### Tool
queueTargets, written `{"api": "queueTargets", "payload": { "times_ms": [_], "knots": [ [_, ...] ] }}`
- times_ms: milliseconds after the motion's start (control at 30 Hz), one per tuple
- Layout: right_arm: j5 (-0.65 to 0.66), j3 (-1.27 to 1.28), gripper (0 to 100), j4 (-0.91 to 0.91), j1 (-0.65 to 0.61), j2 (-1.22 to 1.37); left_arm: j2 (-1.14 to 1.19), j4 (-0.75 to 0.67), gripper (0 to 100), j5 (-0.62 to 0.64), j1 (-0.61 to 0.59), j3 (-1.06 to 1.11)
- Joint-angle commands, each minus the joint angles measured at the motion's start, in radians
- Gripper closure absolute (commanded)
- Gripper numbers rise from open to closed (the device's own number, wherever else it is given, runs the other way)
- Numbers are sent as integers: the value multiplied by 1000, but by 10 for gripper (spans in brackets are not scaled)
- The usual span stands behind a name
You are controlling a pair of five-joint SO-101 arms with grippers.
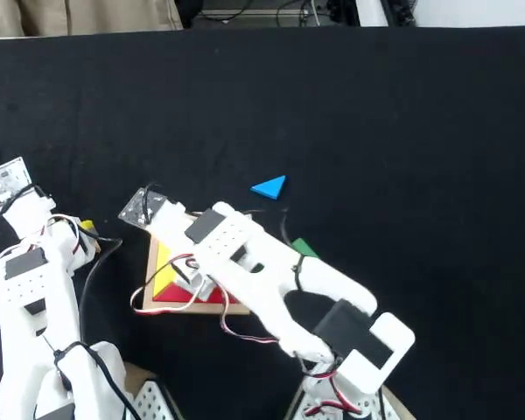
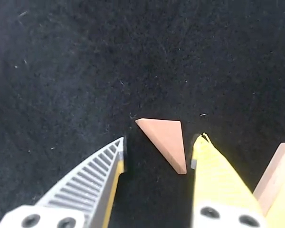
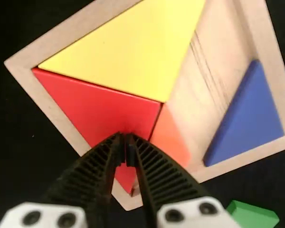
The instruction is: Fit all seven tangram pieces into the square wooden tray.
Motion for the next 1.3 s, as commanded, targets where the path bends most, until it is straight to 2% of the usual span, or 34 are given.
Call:
{"api": "queueTargets", "payload": {
  "times_ms": [0,133,500,633,767,967,1100,1267],
  "knots": [
    [0,-44,988,-2,51,-4,-8,-17,762,0,4,-2],
    [8,-45,988,-5,104,-4,-6,-17,762,0,4,-2],
    [34,-45,987,-84,115,-4,-6,-17,762,0,7,-2],
    [31,-45,987,-150,153,-2,-8,-17,762,0,8,-2],
    [28,-54,987,-138,187,-12,-8,-17,762,0,8,-2],
    [-12,-99,988,23,123,-87,-6,-17,762,0,7,-2],
    [-14,-22,988,-25,77,-137,-6,-17,762,0,5,-2],
    [-21,-18,988,-51,77,-67,-6,-17,762,0,5,-2]
  ]
}}
